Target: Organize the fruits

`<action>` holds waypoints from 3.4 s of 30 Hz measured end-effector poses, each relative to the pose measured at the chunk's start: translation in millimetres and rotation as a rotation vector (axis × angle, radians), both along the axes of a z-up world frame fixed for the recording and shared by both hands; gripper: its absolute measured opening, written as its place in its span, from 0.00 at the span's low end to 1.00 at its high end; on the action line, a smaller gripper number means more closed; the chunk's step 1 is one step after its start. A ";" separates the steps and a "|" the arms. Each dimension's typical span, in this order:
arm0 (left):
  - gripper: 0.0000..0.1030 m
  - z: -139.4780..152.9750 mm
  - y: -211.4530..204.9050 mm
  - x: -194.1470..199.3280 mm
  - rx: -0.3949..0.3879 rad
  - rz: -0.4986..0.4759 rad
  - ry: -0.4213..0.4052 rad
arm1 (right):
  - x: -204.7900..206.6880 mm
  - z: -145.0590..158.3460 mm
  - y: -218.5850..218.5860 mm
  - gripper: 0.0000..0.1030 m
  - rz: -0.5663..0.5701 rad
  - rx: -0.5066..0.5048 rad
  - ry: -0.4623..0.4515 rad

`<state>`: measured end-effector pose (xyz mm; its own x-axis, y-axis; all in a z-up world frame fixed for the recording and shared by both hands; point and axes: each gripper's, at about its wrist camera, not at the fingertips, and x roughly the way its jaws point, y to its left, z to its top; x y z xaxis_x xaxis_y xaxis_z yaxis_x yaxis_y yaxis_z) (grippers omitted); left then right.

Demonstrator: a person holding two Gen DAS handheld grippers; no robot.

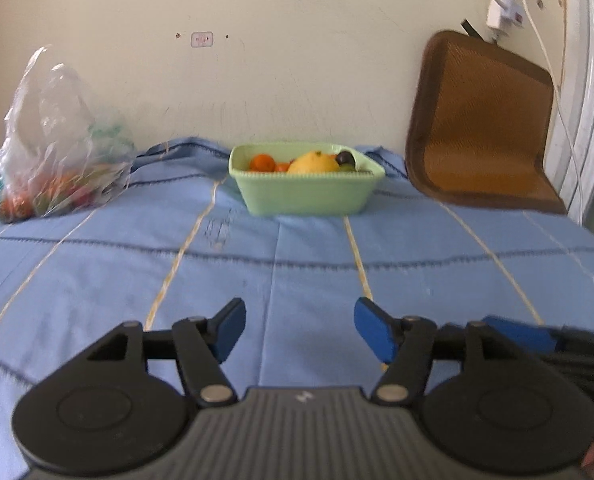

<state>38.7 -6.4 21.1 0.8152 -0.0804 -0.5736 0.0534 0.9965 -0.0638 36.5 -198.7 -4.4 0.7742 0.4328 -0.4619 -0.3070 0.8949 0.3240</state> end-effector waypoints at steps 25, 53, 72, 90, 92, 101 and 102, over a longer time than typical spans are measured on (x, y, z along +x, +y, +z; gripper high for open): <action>0.98 -15.3 -15.8 -23.2 0.116 0.079 -0.041 | -31.3 -4.1 -12.0 0.52 -0.017 -0.007 -0.039; 1.00 -14.3 -21.2 -23.4 0.222 0.184 -0.031 | -28.6 -3.7 -17.9 0.64 -0.017 0.040 -0.005; 1.00 -13.6 -21.6 -23.9 0.228 0.160 -0.016 | -26.8 -4.6 -19.5 0.66 -0.033 0.061 0.016; 1.00 -17.7 -9.5 -21.2 0.165 0.159 0.025 | -27.1 -4.6 -21.7 0.72 -0.047 0.067 0.012; 1.00 -17.8 -8.7 -20.9 0.160 0.161 0.029 | -27.0 -4.4 -21.8 0.72 -0.048 0.067 0.012; 1.00 -17.1 -5.3 -20.9 0.137 0.174 0.026 | -26.7 -4.3 -21.0 0.73 -0.050 0.062 0.011; 1.00 -16.8 -4.8 -21.3 0.131 0.173 0.025 | -26.7 -4.3 -21.0 0.73 -0.050 0.061 0.011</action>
<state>17.5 -11.2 4.2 0.7956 0.1361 -0.5903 -0.1191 0.9906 0.0677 9.7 -219.7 -8.7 0.7908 0.4210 -0.4443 -0.2585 0.8877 0.3810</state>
